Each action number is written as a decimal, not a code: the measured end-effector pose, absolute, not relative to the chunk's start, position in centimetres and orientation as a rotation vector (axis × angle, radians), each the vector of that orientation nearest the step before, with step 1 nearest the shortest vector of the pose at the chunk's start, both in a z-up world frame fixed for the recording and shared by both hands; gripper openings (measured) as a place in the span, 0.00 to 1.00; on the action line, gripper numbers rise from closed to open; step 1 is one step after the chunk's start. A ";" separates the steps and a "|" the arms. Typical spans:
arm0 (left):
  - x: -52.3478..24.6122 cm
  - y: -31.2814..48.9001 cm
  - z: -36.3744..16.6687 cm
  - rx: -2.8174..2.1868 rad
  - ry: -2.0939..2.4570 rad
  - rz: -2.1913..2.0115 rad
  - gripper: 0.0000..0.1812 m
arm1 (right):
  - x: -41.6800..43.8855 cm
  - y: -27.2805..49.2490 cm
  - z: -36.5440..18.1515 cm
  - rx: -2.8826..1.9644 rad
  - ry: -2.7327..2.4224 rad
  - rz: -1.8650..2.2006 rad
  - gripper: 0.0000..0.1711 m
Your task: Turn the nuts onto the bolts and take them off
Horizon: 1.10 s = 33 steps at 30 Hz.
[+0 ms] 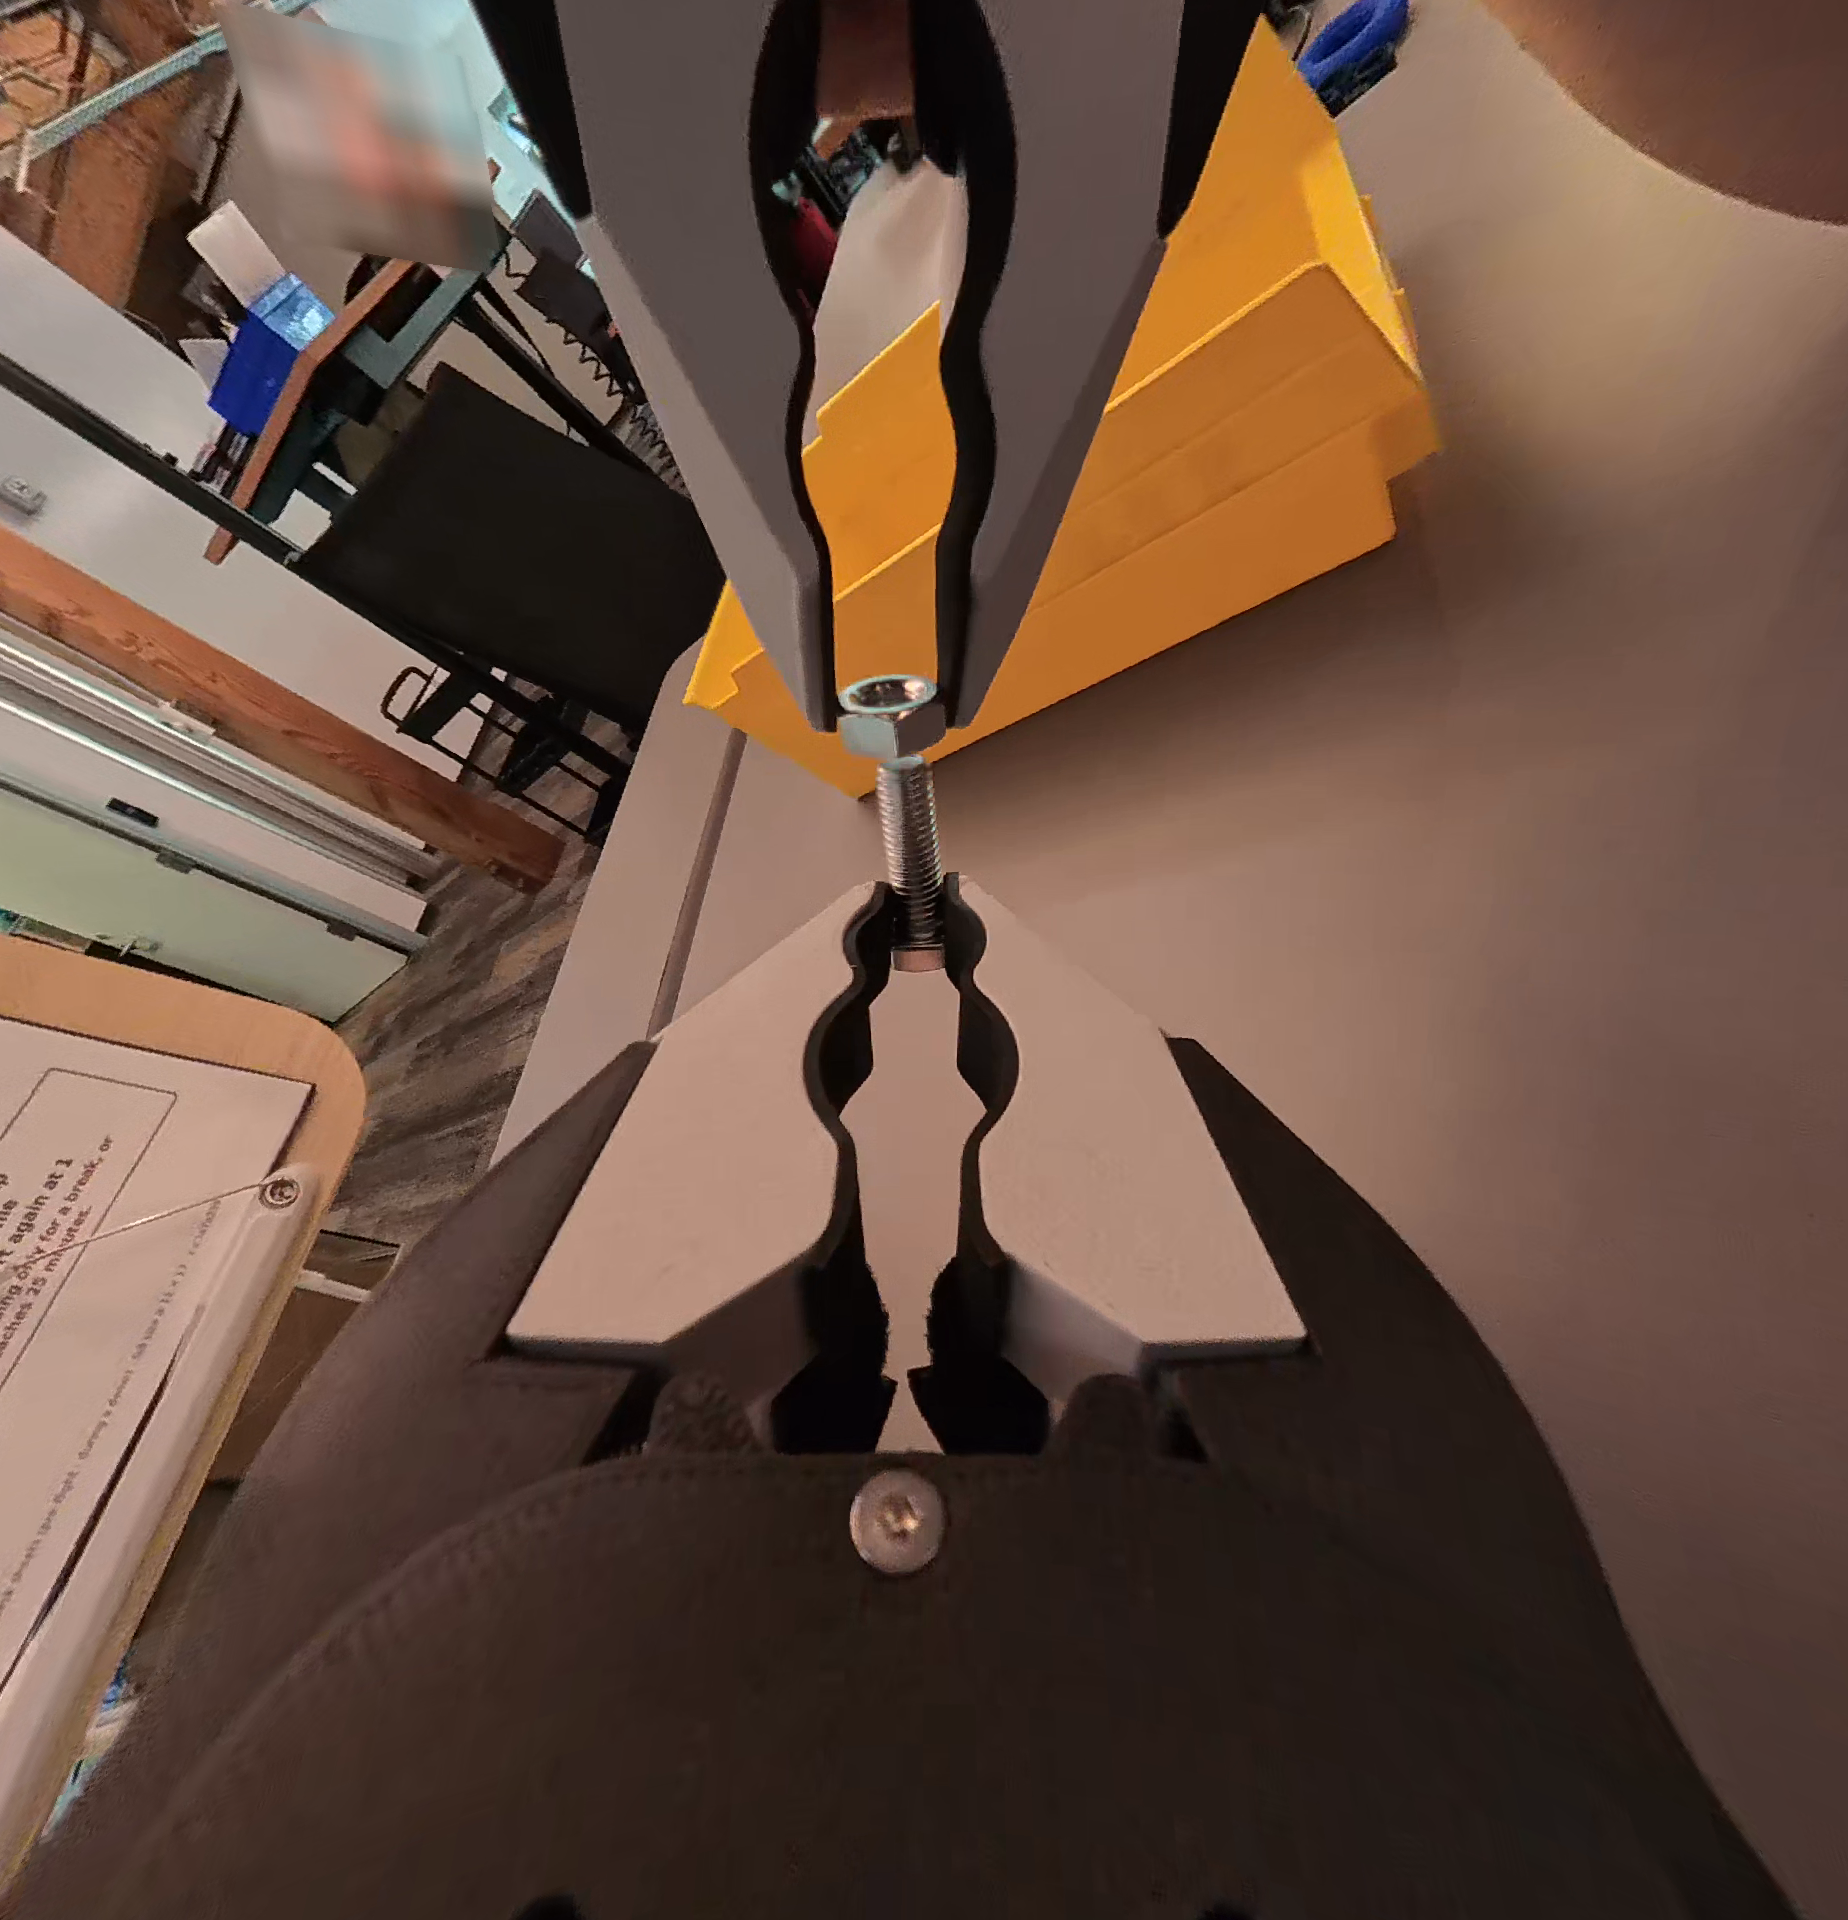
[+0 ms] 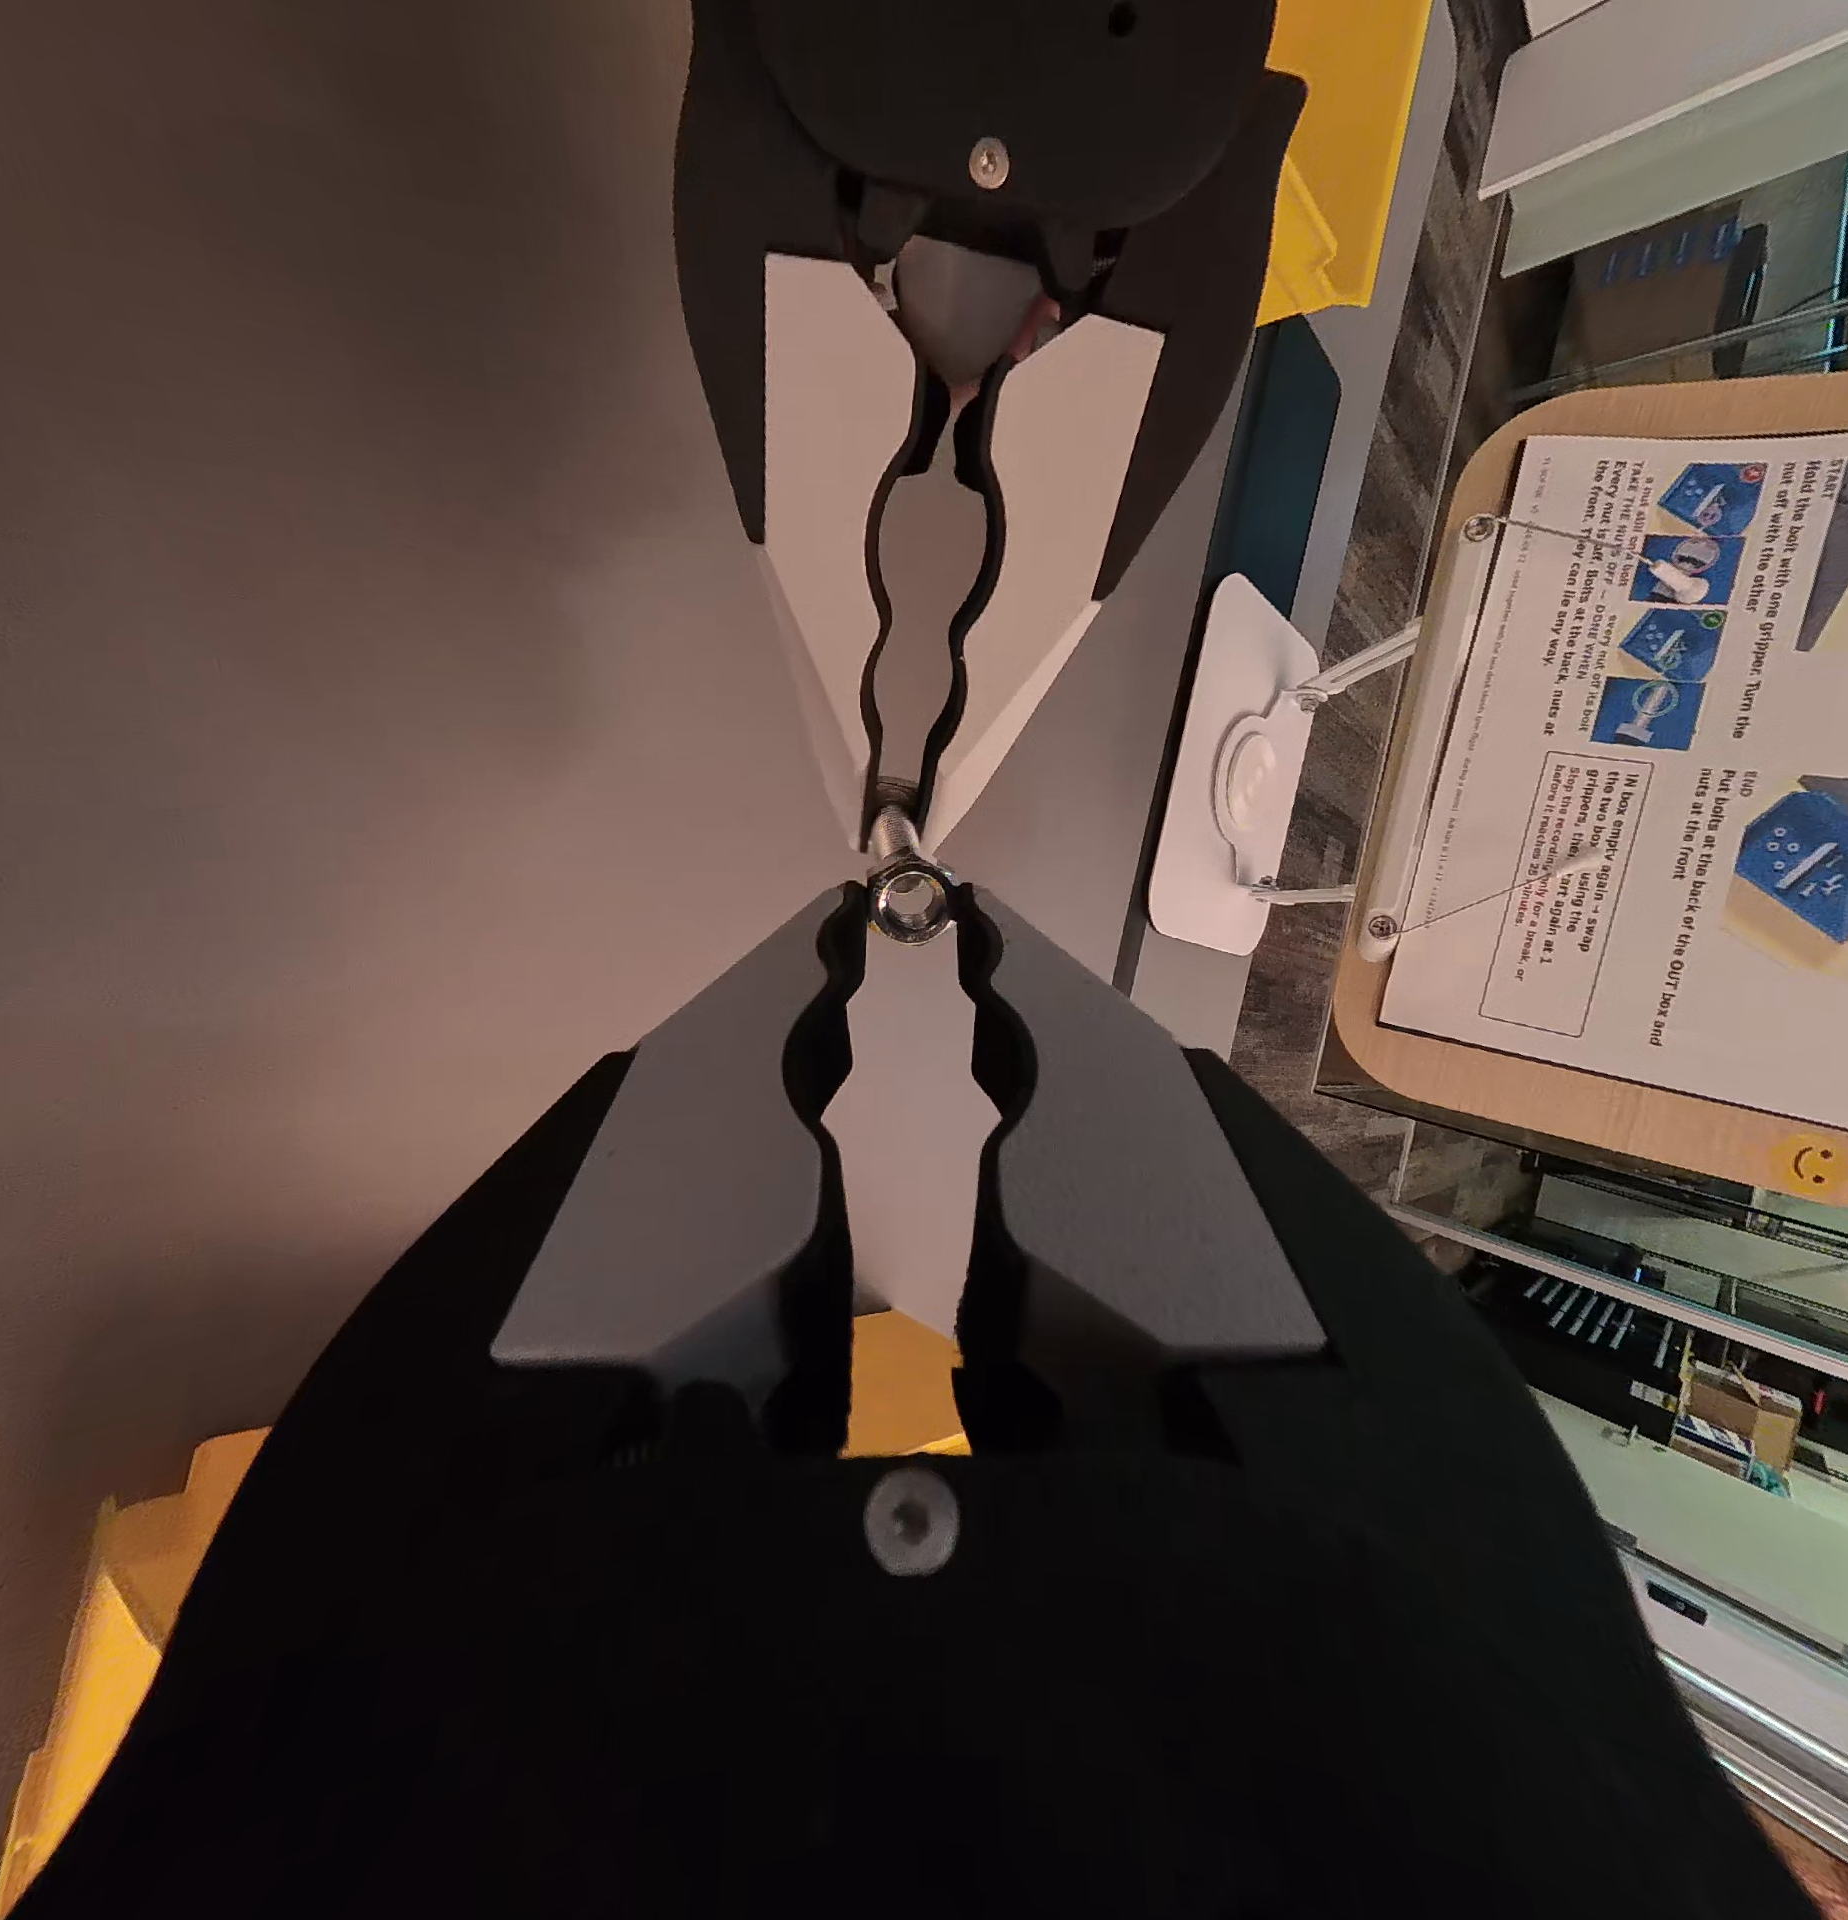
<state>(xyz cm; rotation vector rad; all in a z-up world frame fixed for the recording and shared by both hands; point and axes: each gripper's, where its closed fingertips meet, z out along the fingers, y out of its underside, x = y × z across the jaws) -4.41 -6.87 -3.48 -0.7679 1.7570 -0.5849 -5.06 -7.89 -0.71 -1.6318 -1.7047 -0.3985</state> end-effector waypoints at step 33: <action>-5.2 -8.4 -3.2 -0.768 1.861 -0.698 0.04 | -6.0 -8.9 -0.9 -1.643 -1.719 -0.344 0.10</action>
